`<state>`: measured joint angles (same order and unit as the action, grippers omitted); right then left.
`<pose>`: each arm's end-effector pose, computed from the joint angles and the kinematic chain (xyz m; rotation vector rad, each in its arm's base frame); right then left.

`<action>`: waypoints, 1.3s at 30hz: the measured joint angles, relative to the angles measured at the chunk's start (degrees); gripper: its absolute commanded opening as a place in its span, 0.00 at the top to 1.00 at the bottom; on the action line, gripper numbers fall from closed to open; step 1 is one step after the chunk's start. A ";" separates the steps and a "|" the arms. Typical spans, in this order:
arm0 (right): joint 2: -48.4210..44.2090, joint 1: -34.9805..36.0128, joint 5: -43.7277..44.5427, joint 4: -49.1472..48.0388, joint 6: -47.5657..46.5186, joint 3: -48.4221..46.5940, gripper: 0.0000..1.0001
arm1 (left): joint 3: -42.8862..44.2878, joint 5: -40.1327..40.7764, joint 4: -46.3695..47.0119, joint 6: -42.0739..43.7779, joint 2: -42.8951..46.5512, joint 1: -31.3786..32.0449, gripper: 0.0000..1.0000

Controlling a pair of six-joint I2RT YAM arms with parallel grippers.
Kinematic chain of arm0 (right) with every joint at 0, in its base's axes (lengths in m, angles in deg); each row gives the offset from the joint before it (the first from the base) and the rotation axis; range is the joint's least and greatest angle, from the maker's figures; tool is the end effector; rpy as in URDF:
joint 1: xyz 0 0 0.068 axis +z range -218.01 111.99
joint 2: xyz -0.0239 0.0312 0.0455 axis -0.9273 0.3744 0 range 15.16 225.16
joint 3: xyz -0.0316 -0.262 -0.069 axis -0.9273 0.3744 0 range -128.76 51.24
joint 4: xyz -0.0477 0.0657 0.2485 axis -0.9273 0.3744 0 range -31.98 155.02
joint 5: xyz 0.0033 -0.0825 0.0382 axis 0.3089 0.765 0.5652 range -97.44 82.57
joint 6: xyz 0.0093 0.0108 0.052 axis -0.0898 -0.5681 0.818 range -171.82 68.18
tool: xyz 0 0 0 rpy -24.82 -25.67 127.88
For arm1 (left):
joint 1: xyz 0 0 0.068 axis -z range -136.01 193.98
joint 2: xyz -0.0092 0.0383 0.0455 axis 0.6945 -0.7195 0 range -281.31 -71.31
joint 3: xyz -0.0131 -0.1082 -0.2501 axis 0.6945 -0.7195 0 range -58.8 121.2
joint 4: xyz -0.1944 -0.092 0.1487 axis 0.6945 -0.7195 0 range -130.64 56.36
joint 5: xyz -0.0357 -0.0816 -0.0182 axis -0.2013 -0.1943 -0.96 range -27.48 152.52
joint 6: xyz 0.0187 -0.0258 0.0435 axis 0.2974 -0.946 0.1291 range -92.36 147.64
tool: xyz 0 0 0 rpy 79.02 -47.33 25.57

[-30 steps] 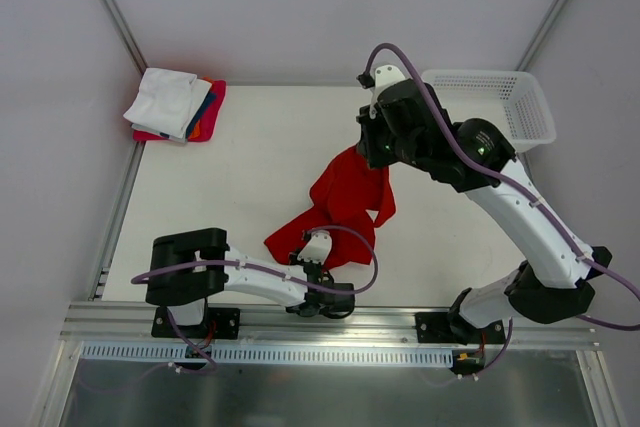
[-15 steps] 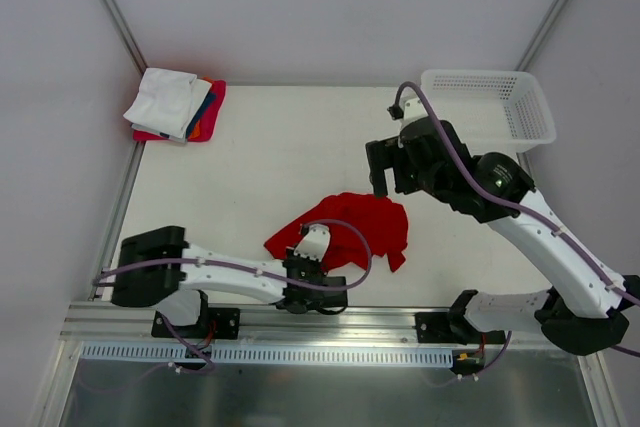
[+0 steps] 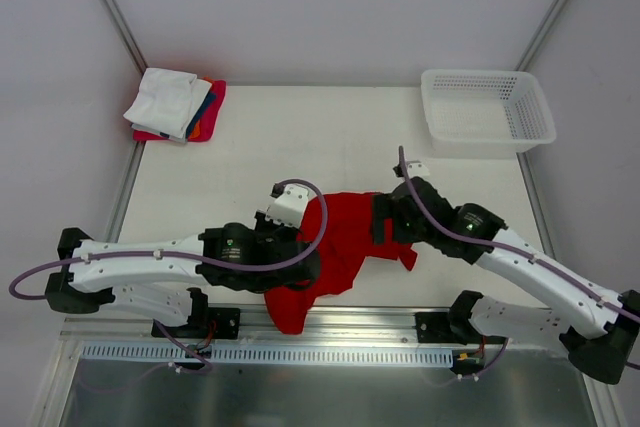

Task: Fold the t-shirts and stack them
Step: Flatten out the tshirt

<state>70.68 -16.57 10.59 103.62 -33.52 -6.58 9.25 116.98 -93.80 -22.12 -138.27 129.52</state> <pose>0.1279 0.1428 0.3269 -0.5030 2.2401 0.2673 0.0453 -0.2062 0.3400 0.3559 2.0648 -0.1249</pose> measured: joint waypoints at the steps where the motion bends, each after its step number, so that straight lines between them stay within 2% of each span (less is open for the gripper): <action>1: 0.13 0.42 -0.46 -0.74 0.98 1.81 0.01 | 0.22 0.28 -1.36 -0.07 -0.26 0.00 1.00; 7: 5.97 2.78 -0.76 -4.61 5.66 5.40 0.01 | 5.55 2.71 -9.55 1.42 -0.42 0.00 1.00; 18: 15.54 4.87 -1.97 -11.72 7.61 5.38 0.01 | 41.97 12.52 -12.17 24.02 -1.31 0.00 1.00; 22: 17.29 5.07 -2.03 -12.41 7.61 4.68 0.00 | 50.69 15.08 -10.40 34.53 -3.65 0.00 1.00; 28: 18.53 5.07 -2.29 -13.84 7.63 4.35 0.00 | 56.61 18.18 -2.89 52.76 -6.86 0.00 1.00; 31: 18.95 5.14 -2.32 -14.19 7.69 4.35 0.01 | 57.00 18.71 1.01 58.64 -7.39 0.00 1.00; 34: 19.15 5.55 -2.49 -14.88 8.17 4.35 0.00 | 56.39 19.78 3.48 61.64 -7.45 0.00 1.00; 39: 20.87 9.60 -2.47 -14.93 9.75 0.52 0.01 | 49.07 20.22 5.57 61.07 -5.62 0.00 1.00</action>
<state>91.56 -6.98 8.12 88.69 -23.77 -6.06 58.32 137.19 -88.23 38.95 -143.89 129.52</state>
